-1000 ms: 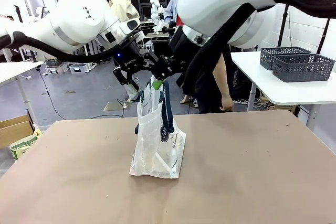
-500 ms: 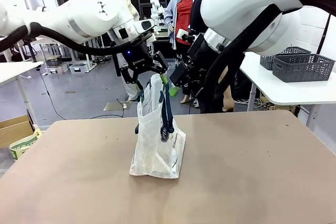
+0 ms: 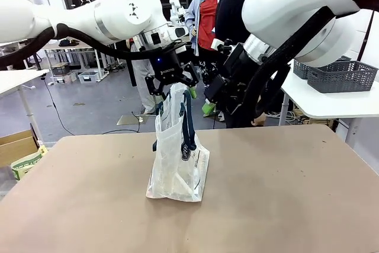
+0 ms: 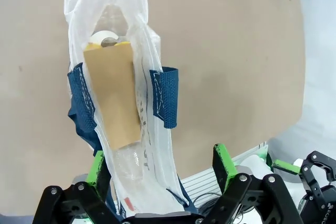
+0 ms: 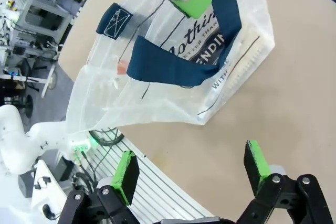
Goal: Transfer purchased items from the store into the shopping bag.
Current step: Move the Reusable shopping bag to the right side of the table.
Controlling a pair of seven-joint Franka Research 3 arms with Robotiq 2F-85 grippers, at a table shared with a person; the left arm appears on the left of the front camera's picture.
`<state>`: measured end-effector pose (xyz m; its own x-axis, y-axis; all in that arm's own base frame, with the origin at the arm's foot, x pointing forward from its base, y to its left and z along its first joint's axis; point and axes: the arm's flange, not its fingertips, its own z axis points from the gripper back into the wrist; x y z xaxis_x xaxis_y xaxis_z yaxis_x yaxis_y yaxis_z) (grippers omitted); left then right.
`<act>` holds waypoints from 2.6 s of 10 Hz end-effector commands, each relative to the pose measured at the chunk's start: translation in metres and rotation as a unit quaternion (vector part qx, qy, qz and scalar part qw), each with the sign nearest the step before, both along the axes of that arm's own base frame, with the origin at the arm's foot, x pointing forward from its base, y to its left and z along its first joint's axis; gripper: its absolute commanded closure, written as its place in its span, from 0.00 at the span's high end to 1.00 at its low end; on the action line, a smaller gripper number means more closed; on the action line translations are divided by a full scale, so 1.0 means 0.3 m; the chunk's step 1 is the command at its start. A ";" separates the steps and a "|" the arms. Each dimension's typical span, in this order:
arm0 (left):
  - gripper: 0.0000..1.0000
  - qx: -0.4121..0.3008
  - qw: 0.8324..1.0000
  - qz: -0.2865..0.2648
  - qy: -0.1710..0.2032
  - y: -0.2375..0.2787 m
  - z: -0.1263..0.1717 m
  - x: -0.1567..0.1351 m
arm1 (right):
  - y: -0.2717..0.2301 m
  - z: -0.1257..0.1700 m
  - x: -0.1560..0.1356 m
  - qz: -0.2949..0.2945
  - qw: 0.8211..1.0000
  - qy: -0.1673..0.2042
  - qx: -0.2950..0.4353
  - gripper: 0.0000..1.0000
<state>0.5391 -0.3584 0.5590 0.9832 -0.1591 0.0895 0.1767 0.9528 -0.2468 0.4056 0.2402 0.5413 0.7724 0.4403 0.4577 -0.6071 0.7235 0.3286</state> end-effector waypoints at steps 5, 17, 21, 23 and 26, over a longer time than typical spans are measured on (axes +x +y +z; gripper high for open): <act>1.00 0.059 0.998 0.026 0.014 -0.045 -0.049 -0.001 | -0.005 -0.005 0.024 0.000 0.999 0.008 0.033 1.00; 0.00 0.097 0.994 0.047 -0.014 -0.001 -0.029 -0.016 | -0.045 -0.041 0.012 0.010 0.999 0.015 0.027 1.00; 0.00 0.089 0.995 0.048 -0.019 0.017 -0.030 -0.026 | -0.036 -0.037 0.013 0.028 1.000 0.004 0.014 1.00; 0.00 0.081 0.996 0.041 -0.010 0.022 -0.037 -0.026 | -0.025 -0.019 0.015 0.003 1.000 0.012 0.012 1.00; 0.00 0.090 0.995 0.035 -0.012 -0.007 -0.034 -0.002 | -0.025 -0.019 0.015 0.003 1.000 0.012 0.012 1.00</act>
